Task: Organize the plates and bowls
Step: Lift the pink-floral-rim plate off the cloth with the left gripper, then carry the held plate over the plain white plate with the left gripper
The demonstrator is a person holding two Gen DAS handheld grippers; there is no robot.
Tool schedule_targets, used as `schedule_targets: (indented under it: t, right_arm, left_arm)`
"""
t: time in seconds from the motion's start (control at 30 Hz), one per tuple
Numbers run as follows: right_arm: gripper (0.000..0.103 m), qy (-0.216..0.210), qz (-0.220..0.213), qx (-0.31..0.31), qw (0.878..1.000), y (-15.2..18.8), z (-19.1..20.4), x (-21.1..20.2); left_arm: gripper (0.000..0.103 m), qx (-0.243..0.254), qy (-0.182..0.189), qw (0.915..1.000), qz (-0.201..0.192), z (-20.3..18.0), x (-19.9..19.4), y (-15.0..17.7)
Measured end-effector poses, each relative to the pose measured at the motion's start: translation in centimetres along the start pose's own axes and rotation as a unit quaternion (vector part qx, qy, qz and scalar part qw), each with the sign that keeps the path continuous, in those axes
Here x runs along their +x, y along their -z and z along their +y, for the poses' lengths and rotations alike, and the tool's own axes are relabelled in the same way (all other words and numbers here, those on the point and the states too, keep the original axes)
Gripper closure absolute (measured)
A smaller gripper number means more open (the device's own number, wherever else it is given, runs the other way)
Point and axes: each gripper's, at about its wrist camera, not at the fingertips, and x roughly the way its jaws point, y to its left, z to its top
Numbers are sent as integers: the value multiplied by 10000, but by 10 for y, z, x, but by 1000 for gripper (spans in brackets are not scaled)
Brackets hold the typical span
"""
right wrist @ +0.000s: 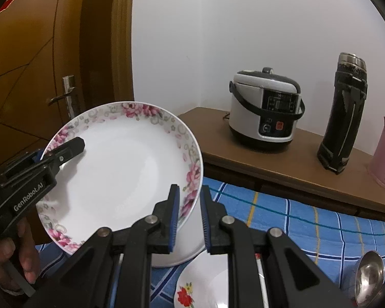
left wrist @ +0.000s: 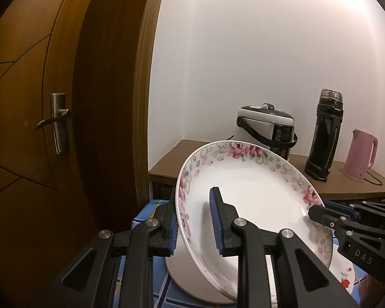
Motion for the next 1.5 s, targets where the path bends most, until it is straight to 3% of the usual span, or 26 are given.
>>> schedule_targets:
  t: [0.83,1.5]
  right_arm:
    - [87,212,511,72,9984,7,-10,58]
    - [87,287,858,65,9959,10,-10,81]
  left_arm:
    - [78,-157,83,9997,189,7,51,22]
    - [78,-327,187,9970,674,17,83,33]
